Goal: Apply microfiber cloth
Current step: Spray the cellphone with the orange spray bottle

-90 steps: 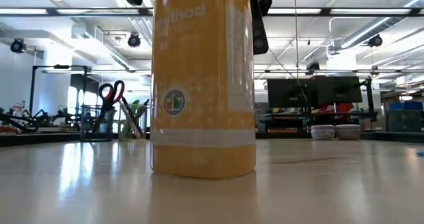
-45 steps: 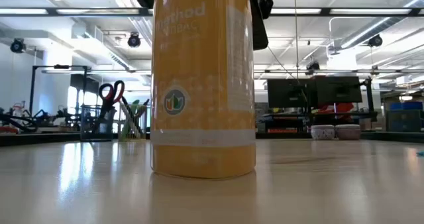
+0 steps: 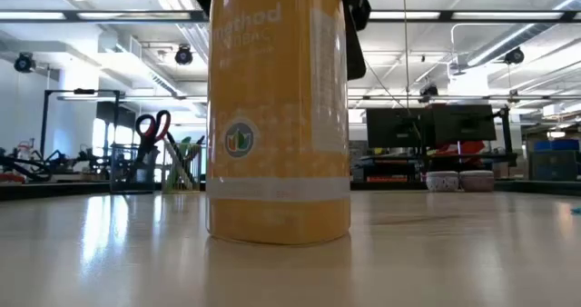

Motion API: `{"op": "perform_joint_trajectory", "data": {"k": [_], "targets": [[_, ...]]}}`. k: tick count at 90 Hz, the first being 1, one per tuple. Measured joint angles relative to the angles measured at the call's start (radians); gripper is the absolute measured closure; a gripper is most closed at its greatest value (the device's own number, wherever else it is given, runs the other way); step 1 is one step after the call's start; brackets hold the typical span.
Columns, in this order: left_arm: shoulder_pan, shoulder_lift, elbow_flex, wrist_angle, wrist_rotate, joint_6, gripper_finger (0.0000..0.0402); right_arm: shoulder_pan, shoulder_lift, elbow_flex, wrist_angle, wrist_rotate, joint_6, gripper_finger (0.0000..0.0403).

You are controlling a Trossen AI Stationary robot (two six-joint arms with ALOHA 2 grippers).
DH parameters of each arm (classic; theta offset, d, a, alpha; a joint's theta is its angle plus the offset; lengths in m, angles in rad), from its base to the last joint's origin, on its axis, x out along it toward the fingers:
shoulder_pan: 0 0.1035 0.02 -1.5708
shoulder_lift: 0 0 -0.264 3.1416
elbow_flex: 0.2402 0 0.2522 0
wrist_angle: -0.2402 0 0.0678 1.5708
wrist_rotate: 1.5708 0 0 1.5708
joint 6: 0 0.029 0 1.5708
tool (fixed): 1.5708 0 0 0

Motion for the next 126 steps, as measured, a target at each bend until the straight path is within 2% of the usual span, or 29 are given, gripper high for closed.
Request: {"op": "perform_joint_trajectory", "data": {"k": [28, 49, 72, 91, 109, 126], "targets": [[0.023, 0.001, 0.001, -0.012, -0.005, -0.014, 0.0008, 0.014, -0.003, -0.001, 0.022, -0.010, -0.053, 0.0394], [0.004, 0.001, 0.000, -0.026, -0.006, -0.066, 0.0008, -0.013, 0.002, -0.002, 0.113, -0.163, -0.112, 0.0394], [-0.039, 0.001, -0.001, -0.042, -0.182, -0.100, 0.0008, -0.036, 0.037, 0.008, 0.117, -0.193, -0.123, 0.0395], [-0.047, 0.012, -0.001, -0.035, -0.216, -0.119, 0.0008, -0.035, 0.083, 0.058, 0.116, -0.193, -0.128, 0.0395], [-0.049, 0.073, -0.002, 0.017, -0.232, -0.132, 0.0010, -0.036, 0.121, 0.107, 0.105, -0.204, -0.138, 0.0395], [-0.055, 0.070, -0.002, 0.060, -0.259, -0.049, 0.0011, -0.035, 0.146, 0.127, 0.100, -0.246, -0.141, 0.0395]]}}
